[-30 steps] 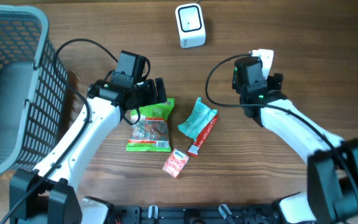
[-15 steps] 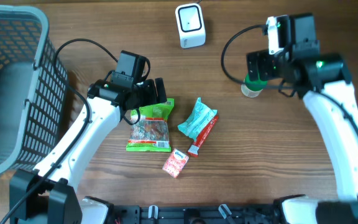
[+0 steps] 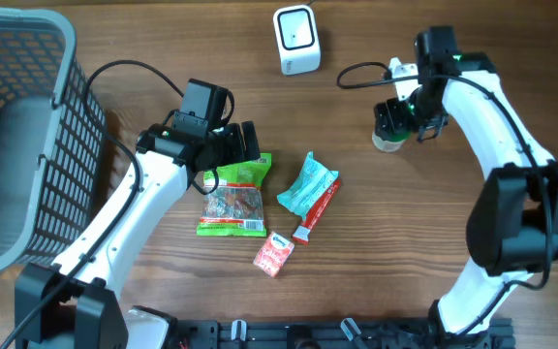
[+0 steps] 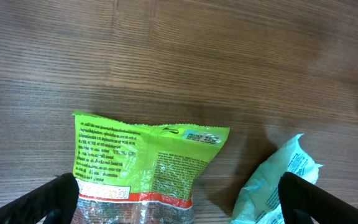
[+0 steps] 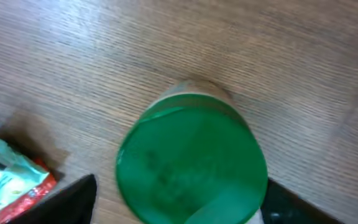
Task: Scan the item barcode
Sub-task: 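Lift the jar with the right gripper and carry it toward the scanner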
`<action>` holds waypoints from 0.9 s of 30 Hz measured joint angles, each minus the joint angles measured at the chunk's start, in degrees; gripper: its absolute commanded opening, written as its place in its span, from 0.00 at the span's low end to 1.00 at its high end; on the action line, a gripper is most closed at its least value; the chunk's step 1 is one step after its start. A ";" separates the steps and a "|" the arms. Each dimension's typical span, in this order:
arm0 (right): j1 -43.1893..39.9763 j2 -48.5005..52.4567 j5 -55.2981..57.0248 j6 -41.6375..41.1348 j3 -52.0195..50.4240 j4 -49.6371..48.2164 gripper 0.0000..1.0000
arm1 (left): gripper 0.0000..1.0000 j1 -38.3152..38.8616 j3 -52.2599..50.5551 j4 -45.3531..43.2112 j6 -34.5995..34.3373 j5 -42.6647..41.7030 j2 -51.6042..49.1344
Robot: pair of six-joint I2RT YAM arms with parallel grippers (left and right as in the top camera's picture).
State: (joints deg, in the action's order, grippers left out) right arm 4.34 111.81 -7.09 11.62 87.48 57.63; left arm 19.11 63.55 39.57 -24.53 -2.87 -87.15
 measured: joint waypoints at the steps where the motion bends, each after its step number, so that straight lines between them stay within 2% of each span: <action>1: 0.00 0.35 -0.04 0.07 0.00 0.00 0.73 | 1.00 0.00 0.00 0.02 0.00 0.00 0.00; 6: 0.00 0.66 -0.22 -2.08 -0.02 -0.04 0.68 | 1.00 0.00 0.00 0.02 0.00 0.00 0.00; 10: 0.00 0.66 -0.22 -8.98 0.00 1.09 0.69 | 1.00 0.00 0.00 0.02 0.00 0.00 0.00; 11: 0.02 0.66 -0.22 -11.06 0.04 1.88 0.71 | 1.00 0.00 0.00 0.02 0.00 0.00 0.00; 15: 0.35 0.72 -0.61 -17.51 0.04 4.96 0.92 | 1.00 0.00 0.00 0.02 0.00 0.00 0.00; 17: 0.39 0.72 -0.63 -17.64 0.04 4.68 1.00 | 1.00 0.00 0.00 0.02 0.00 0.00 0.00; 23: 0.39 0.72 -0.57 -13.86 0.04 1.66 0.99 | 1.00 0.00 0.00 0.04 0.00 0.00 0.00; 27: 0.39 0.72 -0.33 -12.11 0.04 1.64 0.91 | 1.00 0.00 0.00 0.02 0.00 0.00 0.00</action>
State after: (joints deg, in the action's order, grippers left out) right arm 4.73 112.53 -7.42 -0.49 87.53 59.27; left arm 19.11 63.55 39.59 -24.53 -2.87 -87.15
